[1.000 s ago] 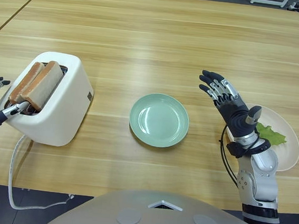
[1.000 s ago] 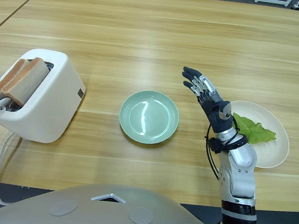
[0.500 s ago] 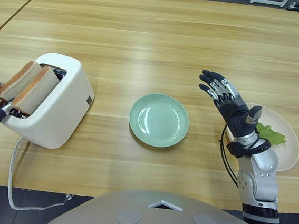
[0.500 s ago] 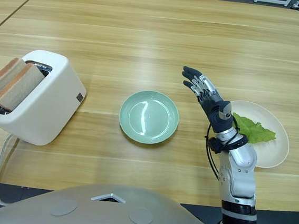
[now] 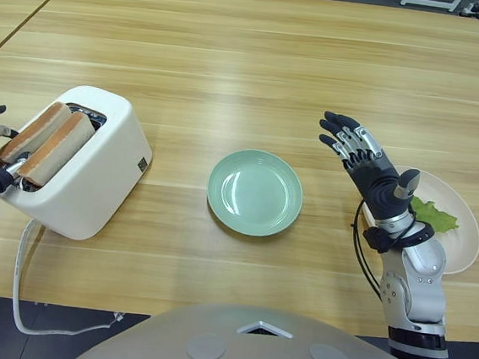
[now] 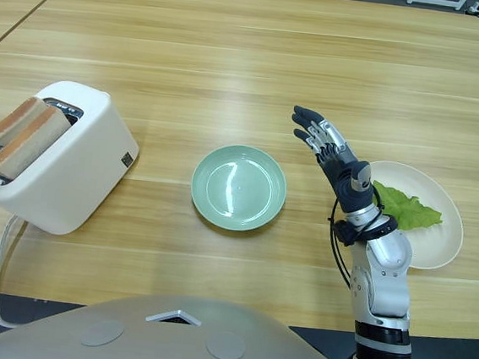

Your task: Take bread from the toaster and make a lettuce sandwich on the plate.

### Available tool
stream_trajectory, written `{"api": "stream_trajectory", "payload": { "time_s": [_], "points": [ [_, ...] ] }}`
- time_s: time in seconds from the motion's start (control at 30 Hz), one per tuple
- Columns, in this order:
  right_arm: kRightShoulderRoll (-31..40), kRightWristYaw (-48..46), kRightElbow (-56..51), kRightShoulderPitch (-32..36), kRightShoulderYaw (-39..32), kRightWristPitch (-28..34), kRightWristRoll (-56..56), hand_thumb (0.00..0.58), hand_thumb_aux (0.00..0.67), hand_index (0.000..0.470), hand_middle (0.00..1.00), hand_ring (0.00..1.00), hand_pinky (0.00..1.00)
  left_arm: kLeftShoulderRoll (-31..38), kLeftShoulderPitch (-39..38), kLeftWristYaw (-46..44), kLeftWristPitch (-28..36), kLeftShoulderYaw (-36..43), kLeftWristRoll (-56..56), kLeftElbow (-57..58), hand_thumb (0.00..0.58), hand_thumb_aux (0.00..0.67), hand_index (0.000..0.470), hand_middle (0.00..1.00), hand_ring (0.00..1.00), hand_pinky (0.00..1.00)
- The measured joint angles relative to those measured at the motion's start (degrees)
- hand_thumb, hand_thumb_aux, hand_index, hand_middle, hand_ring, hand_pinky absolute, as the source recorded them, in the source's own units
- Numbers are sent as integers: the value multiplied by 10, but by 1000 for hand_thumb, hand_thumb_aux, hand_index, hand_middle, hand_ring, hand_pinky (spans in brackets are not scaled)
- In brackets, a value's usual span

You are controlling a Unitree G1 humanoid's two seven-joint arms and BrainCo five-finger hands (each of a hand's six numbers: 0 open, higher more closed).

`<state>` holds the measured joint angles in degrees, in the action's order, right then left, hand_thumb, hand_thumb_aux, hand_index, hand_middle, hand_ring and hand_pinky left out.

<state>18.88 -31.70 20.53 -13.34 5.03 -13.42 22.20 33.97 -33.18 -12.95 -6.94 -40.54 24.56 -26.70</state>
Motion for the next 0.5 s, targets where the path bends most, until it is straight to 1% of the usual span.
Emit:
{"api": "stream_trajectory", "payload": {
  "time_s": [0.2,0.4,0.5],
  "points": [
    [0,0,1,0,-1,0,-10,0,0,0,0,0,0,-9,24,11,-24,-4,-43,10,580,670,470,0,0,0],
    [0,0,1,0,-5,0,-13,0,0,0,0,0,0,-10,30,11,-48,0,-67,40,580,670,470,0,0,0],
    [0,0,1,0,-6,-2,-20,0,0,0,0,0,0,-13,43,13,-54,-6,-105,39,580,670,470,0,0,0]
  ]
}}
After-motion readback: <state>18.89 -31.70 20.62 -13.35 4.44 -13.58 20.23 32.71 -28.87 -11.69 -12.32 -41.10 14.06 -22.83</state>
